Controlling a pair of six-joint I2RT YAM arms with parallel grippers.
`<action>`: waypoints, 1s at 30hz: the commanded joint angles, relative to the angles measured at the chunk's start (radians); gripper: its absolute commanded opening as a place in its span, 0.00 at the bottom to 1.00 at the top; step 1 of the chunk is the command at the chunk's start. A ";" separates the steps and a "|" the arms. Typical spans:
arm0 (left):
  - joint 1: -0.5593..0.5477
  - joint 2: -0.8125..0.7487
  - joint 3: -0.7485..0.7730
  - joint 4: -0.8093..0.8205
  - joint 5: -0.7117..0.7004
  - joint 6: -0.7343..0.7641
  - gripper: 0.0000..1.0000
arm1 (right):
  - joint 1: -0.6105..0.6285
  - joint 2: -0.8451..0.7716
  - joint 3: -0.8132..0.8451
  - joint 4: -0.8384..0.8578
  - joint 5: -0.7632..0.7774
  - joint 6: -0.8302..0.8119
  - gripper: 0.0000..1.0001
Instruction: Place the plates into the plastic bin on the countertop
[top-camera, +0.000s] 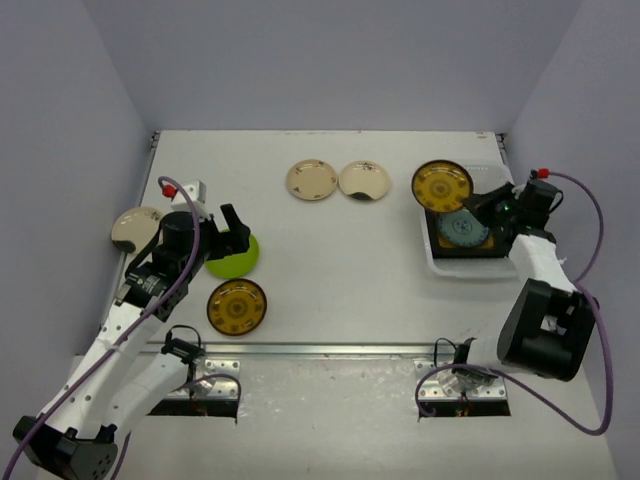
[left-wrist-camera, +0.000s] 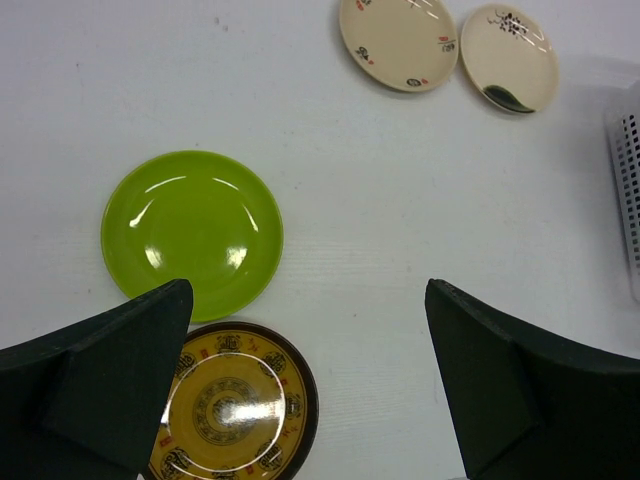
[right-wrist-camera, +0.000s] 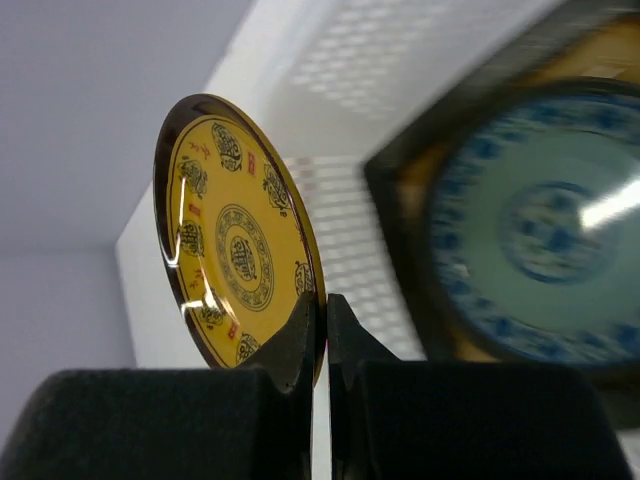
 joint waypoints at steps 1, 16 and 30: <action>0.008 -0.008 0.004 0.051 0.008 0.018 1.00 | -0.155 -0.059 -0.098 -0.159 0.120 -0.028 0.00; 0.008 0.000 0.001 0.056 0.020 0.021 1.00 | -0.223 -0.087 -0.071 -0.242 0.263 -0.058 0.73; 0.010 0.165 -0.052 0.229 0.270 -0.305 1.00 | 0.033 -0.256 0.005 -0.270 -0.062 -0.150 0.99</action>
